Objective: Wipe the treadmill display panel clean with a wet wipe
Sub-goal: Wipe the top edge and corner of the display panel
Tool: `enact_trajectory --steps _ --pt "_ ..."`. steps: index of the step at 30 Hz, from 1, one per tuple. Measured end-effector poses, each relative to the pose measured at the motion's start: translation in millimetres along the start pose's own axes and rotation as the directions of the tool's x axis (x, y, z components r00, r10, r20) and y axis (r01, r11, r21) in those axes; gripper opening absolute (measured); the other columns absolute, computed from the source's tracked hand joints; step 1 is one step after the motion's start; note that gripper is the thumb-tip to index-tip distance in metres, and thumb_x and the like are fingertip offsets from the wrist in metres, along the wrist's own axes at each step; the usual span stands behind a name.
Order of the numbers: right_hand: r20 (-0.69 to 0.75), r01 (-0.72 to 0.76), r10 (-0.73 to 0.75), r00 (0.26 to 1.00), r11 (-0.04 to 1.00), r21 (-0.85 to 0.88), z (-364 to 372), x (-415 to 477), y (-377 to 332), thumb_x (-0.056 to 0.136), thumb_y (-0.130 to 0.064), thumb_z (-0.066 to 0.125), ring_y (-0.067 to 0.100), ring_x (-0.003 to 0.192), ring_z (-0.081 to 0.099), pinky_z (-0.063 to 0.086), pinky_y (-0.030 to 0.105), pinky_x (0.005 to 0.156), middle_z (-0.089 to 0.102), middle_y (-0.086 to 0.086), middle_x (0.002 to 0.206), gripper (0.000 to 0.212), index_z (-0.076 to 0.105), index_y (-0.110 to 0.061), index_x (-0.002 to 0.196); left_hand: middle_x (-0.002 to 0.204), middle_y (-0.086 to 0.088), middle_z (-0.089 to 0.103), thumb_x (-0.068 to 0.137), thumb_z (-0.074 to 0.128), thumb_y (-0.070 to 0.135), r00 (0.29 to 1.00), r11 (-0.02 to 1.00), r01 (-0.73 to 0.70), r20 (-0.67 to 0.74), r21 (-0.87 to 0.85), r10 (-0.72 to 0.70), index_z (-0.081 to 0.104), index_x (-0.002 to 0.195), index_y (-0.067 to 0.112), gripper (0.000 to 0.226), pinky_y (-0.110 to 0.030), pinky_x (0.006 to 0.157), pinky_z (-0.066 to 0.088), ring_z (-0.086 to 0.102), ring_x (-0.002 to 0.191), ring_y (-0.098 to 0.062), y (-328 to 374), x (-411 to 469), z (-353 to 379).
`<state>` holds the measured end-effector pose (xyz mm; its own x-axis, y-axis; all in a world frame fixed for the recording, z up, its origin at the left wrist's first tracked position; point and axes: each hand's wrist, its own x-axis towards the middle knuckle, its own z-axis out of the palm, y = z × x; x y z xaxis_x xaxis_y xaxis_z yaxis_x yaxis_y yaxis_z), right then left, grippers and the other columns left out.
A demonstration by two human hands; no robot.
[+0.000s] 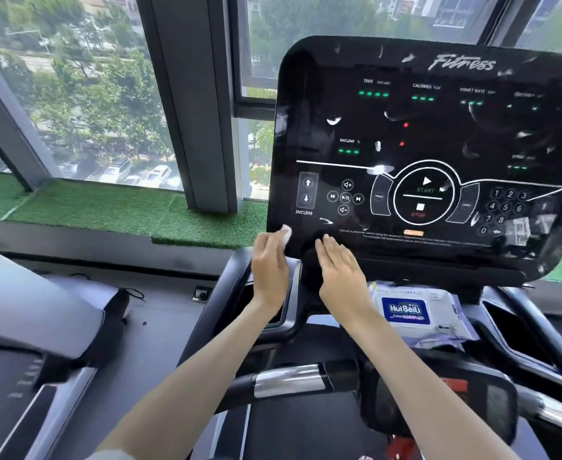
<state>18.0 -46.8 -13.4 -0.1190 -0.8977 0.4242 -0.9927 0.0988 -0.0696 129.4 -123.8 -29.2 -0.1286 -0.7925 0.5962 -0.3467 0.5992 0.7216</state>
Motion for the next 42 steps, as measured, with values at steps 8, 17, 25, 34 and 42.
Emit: enact_trajectory --steps 8,17,25,34,42 --pt "-0.006 0.006 -0.006 1.000 1.000 -0.027 -4 3 -2 0.067 0.003 0.040 0.033 0.107 0.062 0.050 0.044 0.090 0.062 0.025 0.117 0.052 0.060 0.008 0.115 0.088 0.000 0.053 0.090 0.049 -0.004 0.994 0.992 -0.107 0.028 0.071 0.105 0.064 0.112 0.010 0.030 -0.022 0.070 0.048 0.052 0.080 -0.016 -10 3 -4" --pt "-0.034 0.040 -0.042 0.999 0.998 -0.055 -8 4 -5 0.071 0.001 0.021 0.031 0.118 0.055 0.045 0.043 0.098 0.057 0.024 0.125 0.061 0.058 0.007 0.119 0.098 0.003 0.050 0.089 0.051 0.001 0.943 0.929 -0.326 0.131 0.176 0.306 0.060 0.115 0.015 0.031 -0.039 0.061 0.052 0.051 0.088 -0.018 -18 27 -12" --pt "-0.110 0.157 -0.168 0.980 0.983 -0.095 -45 52 13 0.065 0.009 0.050 0.032 0.131 0.040 0.031 0.045 0.109 0.046 0.023 0.137 0.062 0.051 0.007 0.126 0.096 0.004 0.049 0.090 0.049 0.004 0.915 0.884 -0.396 0.027 0.249 0.403 0.063 0.111 0.013 0.027 -0.036 0.063 0.051 0.048 0.087 -0.017 9 91 -13" --pt "-0.220 0.159 -0.166 0.961 0.986 -0.050 -92 113 40 0.059 0.016 0.061 0.036 0.130 0.041 0.027 0.045 0.109 0.045 0.027 0.136 0.068 0.049 0.010 0.126 0.091 0.001 0.053 0.091 0.053 0.000 0.955 0.942 -0.248 -0.109 0.228 0.277 0.063 0.116 0.008 0.028 -0.022 0.074 0.043 0.045 0.085 -0.010 60 171 -13" --pt "-0.287 0.156 -0.165 0.944 0.986 -0.052 -126 159 65 0.063 0.017 0.054 0.038 0.135 0.032 0.025 0.047 0.112 0.037 0.030 0.141 0.073 0.040 0.009 0.134 0.086 0.004 0.046 0.092 0.049 0.000 0.945 0.976 -0.121 -0.280 0.184 0.170 0.066 0.107 0.007 0.024 -0.025 0.073 0.045 0.049 0.081 -0.018 109 232 -1"
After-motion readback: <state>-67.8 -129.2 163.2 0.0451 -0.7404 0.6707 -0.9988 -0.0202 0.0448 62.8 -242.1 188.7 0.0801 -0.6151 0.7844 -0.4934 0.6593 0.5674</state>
